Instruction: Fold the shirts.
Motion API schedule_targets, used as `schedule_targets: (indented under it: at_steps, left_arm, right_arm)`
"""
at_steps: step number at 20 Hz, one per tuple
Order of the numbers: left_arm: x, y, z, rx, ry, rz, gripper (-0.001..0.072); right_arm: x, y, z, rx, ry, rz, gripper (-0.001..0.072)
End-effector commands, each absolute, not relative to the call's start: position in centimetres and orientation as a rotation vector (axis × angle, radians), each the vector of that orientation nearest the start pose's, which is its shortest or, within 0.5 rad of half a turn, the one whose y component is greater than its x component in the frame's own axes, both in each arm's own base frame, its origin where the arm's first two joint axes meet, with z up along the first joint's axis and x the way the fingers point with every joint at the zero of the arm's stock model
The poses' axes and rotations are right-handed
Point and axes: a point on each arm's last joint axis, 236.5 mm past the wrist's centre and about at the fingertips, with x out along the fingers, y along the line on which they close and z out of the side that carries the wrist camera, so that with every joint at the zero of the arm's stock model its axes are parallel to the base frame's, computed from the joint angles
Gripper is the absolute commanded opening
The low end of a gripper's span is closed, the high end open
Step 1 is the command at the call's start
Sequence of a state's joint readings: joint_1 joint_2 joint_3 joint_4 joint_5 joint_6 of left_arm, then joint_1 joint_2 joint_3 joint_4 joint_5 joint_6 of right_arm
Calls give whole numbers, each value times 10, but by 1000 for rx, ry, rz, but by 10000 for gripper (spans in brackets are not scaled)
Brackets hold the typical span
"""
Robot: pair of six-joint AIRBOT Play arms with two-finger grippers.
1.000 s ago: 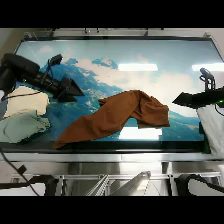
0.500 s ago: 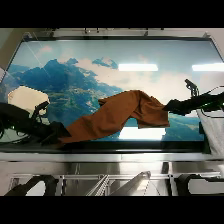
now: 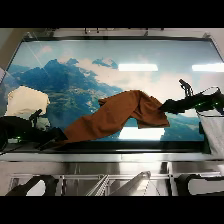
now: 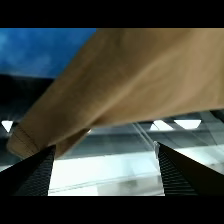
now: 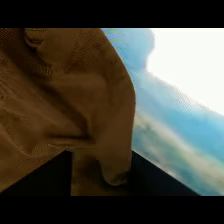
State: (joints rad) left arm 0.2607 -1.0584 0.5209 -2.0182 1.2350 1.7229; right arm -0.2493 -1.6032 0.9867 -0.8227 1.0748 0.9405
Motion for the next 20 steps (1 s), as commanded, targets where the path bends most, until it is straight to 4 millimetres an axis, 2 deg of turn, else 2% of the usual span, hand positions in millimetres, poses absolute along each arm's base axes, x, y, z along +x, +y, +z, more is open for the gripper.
schedule_targets:
  at_steps: [1, 2, 3, 4, 5, 6, 8, 10, 12, 13, 14, 16, 17, 18, 19, 20]
  left_arm:
    - [199, -43, -120, -605, 1691, -83, 670]
    - [200, -46, -125, -605, 1704, -110, 583]
    - [204, -51, -128, -618, 1706, -148, 438]
    - [212, -57, -128, -643, 1698, -178, 293]
    - [225, -64, -124, -677, 1671, -215, 109]
    - [243, -73, -114, -717, 1621, -277, 22]
    - [287, -86, -82, -784, 1495, -368, 22]
    - [331, -86, -40, -739, 1361, -422, 29]
    - [372, -85, 21, -651, 1208, -476, 30]
    - [392, -87, 64, -601, 1110, -512, 30]
    - [407, -90, 113, -560, 996, -551, 30]
    - [426, -91, 226, -453, 739, -595, 30]
    - [424, -91, 284, -401, 620, -600, 30]
    - [416, -92, 336, -344, 508, -608, 30]
    - [402, -93, 387, -285, 395, -613, 30]
    - [387, -94, 429, -238, 300, -612, 30]
  right_arm:
    - [371, 58, -106, 525, 1361, 483, 229]
    - [371, 61, -104, 537, 1358, 491, 228]
    - [373, 65, -100, 554, 1344, 508, 199]
    - [376, 71, -94, 566, 1319, 549, 25]
    - [379, 77, -87, 591, 1291, 579, 22]
    - [382, 82, -79, 614, 1263, 606, 22]
    - [393, 86, -56, 647, 1185, 625, 23]
    - [406, 82, -16, 650, 1061, 640, 22]
    - [412, 75, 38, 628, 918, 664, 22]
    - [413, 71, 78, 608, 804, 674, 22]
    - [413, 66, 123, 581, 669, 680, 22]
    - [399, 50, 234, 504, 321, 650, 23]
    - [382, 41, 292, 447, 137, 603, 22]
    - [359, 34, 341, 385, -19, 549, 23]
    - [333, 31, 380, 306, -140, 490, 23]
    - [305, 30, 413, 226, -237, 422, 22]
